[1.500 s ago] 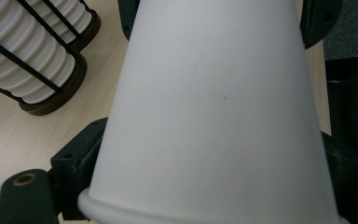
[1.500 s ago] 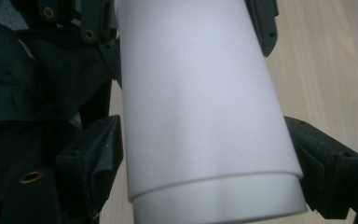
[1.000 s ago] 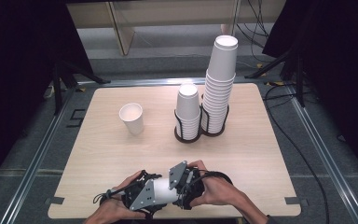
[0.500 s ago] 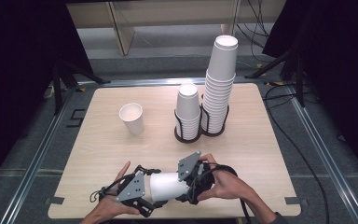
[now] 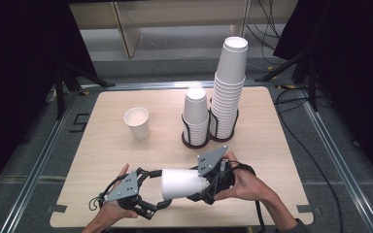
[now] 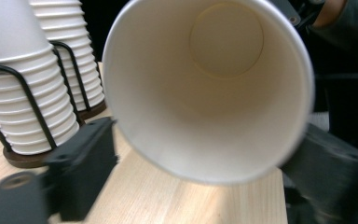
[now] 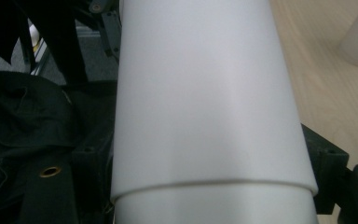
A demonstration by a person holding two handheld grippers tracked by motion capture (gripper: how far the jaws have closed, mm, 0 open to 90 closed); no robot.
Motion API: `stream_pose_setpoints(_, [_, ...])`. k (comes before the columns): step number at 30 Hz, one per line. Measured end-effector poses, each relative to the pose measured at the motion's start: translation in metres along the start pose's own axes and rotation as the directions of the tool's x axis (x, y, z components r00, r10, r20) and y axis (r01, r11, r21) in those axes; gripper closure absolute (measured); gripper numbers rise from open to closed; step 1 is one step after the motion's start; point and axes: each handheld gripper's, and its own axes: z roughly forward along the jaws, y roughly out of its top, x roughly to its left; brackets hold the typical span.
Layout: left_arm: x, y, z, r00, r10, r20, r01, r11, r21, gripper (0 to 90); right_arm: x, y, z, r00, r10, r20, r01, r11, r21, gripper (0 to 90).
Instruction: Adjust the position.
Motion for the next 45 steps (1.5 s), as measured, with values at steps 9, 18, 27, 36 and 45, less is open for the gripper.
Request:
stream_pose_setpoints(9, [0.0, 0.0, 0.003, 0.9969, -0.074, 0.025, 0.075, 0.9958, -0.052, 14.2, -0.006, -0.001, -0.005, 0.9999, 0.011, 0.012, -0.01, 0.994, -0.107, 24.1])
stream_pose_setpoints(18, [0.003, 0.0, 0.002, 0.9929, -0.119, 0.007, 0.119, 0.9909, -0.062, 10.2, -0.005, -0.001, 0.0, 0.9991, 0.021, -0.036, -0.026, 0.99, -0.138, 24.1])
stream_pose_setpoints(27, [-0.001, 0.002, 0.005, 0.9903, -0.138, 0.019, 0.139, 0.9848, -0.104, 4.3, -0.005, -0.001, 0.009, 0.9972, 0.021, -0.071, -0.033, 0.987, -0.159, 24.1])
stream_pose_setpoints(36, [-0.004, 0.003, 0.007, 0.9896, -0.139, 0.037, 0.143, 0.9819, -0.124, 3.9, -0.004, -0.001, 0.017, 0.9943, 0.021, -0.105, -0.039, 0.984, -0.173, 24.1])
stream_pose_setpoints(45, [-0.004, 0.002, 0.006, 0.9875, -0.147, 0.056, 0.154, 0.9767, -0.15, 3.5, -0.003, -0.002, 0.026, 0.9919, 0.017, -0.126, -0.039, 0.984, -0.172, 24.2])
